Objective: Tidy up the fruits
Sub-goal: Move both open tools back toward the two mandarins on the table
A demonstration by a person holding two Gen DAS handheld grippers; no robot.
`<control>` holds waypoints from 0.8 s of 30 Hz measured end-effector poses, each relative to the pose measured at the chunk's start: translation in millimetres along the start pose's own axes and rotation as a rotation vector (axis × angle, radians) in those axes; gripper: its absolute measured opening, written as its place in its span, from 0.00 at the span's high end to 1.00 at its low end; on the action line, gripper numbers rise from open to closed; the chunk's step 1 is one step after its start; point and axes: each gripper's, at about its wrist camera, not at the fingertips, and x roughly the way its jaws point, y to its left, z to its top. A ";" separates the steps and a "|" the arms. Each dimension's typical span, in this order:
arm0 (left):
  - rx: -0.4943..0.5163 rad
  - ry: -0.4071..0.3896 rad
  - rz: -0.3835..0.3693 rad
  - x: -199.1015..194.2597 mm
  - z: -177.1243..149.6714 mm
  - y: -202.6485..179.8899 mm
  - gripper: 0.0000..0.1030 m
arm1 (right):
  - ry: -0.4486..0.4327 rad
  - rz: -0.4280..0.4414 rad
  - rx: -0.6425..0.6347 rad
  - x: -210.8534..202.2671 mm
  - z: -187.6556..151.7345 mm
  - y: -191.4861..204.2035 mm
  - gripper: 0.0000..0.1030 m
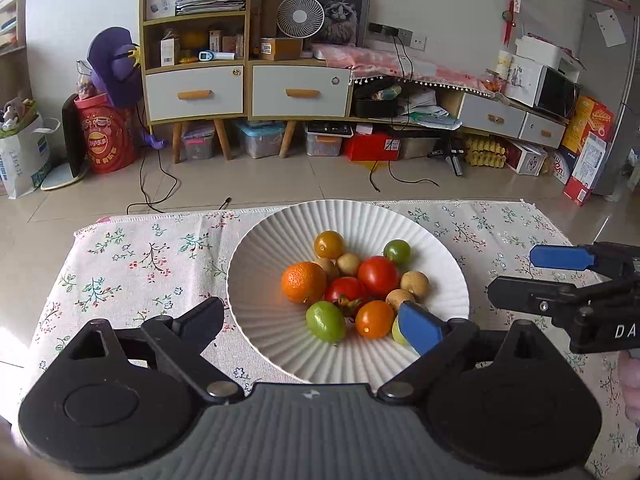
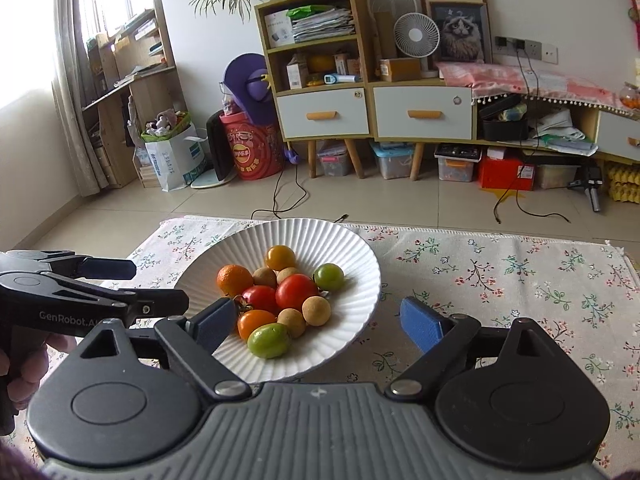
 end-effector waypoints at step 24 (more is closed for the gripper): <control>0.104 0.056 0.053 -21.5 -58.7 4.9 0.05 | 0.019 -0.058 -0.009 -9.4 -44.7 24.6 0.01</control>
